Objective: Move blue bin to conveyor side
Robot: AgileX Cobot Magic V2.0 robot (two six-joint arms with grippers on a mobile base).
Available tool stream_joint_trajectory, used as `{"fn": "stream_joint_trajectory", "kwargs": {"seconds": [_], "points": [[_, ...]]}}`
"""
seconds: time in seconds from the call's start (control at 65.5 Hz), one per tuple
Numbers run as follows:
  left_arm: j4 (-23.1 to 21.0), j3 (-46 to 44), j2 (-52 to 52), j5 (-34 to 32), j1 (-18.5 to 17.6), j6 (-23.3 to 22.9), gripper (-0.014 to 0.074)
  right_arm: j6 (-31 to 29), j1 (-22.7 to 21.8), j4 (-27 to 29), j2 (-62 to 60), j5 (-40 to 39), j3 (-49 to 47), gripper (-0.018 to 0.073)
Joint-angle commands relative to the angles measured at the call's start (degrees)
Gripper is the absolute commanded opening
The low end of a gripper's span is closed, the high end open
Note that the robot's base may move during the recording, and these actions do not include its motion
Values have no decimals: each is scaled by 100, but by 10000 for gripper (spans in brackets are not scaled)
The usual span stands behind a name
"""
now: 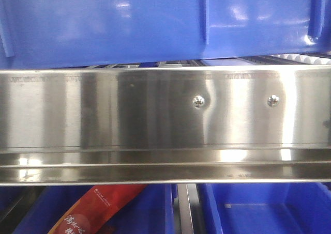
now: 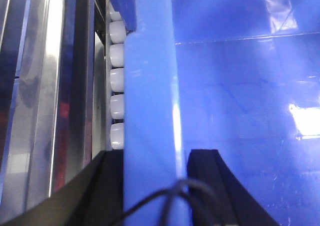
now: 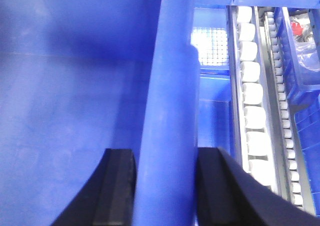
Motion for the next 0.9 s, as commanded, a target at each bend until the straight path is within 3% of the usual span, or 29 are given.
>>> {"fn": "stream_joint_trajectory", "kwargs": {"seconds": [0.0, 0.885], "points": [[-19, -40, -206, -43, -8, 2, -20, -45, 18, 48, -169, -98, 4, -79], [-41, -40, -1546, -43, -8, 2, -20, -45, 18, 48, -1282, -98, -6, -79]]}}
